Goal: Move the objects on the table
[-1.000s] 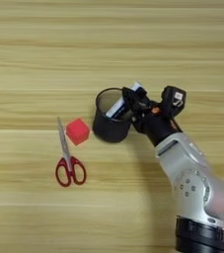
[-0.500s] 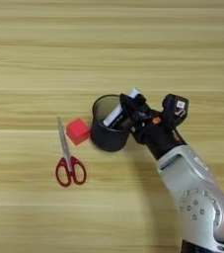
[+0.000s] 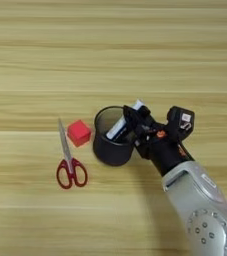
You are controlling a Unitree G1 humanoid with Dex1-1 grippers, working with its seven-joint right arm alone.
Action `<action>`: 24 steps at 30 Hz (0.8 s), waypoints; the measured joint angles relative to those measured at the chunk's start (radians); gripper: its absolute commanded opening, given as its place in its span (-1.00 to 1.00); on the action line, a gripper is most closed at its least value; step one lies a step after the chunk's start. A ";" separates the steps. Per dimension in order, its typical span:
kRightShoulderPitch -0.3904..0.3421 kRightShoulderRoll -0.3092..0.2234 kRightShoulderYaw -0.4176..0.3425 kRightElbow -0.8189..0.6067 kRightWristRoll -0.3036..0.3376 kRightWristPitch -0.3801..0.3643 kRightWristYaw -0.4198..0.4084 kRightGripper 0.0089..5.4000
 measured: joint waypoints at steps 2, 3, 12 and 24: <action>0.008 0.001 0.001 -0.003 0.000 0.000 0.000 -0.52; 0.012 0.002 0.001 -0.005 0.000 0.000 0.001 -0.52; 0.045 0.011 0.015 -0.006 0.002 -0.002 0.004 -0.52; 0.063 0.015 0.020 -0.004 0.002 -0.006 0.019 -0.52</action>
